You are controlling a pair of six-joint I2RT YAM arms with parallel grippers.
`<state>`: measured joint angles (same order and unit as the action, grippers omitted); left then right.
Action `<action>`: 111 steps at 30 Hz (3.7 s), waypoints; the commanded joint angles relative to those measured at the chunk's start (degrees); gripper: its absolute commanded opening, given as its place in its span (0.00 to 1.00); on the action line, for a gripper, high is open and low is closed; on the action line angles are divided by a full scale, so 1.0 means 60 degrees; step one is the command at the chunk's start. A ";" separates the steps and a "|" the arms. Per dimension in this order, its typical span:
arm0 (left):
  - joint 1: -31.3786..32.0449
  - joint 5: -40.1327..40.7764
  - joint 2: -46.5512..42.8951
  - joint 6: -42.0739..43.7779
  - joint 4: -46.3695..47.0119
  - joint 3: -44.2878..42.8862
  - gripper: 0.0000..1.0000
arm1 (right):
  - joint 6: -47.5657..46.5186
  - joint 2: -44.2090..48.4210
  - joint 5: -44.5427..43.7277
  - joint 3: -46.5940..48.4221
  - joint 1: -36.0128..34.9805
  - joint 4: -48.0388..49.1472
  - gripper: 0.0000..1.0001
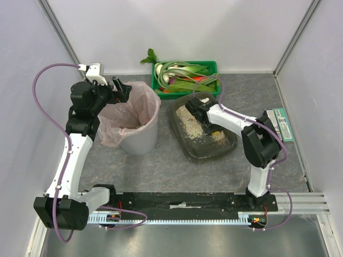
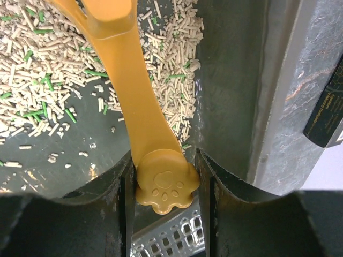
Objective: Clean the litter box
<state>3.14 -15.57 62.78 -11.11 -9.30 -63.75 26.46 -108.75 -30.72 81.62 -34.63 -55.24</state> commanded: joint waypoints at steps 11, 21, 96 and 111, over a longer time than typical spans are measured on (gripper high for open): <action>0.0049 -0.0188 -0.0166 -0.0242 0.0173 -0.0259 0.92 | 0.0278 0.1644 -0.1062 -0.1884 -0.0468 0.3640 0.00; 0.0034 -0.0086 -0.0181 -0.0184 0.0188 -0.0259 0.92 | 0.0278 0.2801 -0.1047 -0.2807 -0.0498 0.4255 0.00; 0.0210 0.0516 -0.0166 0.0197 0.0056 -0.0230 0.91 | 0.2165 0.5381 -0.3287 -0.6719 -0.3340 0.5223 0.00; 0.0254 0.0500 -0.0195 0.0168 0.0056 -0.0216 0.91 | 0.0439 0.5569 -0.2032 -0.6280 -0.2755 0.4915 0.00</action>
<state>4.38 -12.58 62.11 -11.14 -10.20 -63.75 30.15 -76.25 -42.89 41.43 -52.73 -20.16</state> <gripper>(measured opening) 0.916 0.498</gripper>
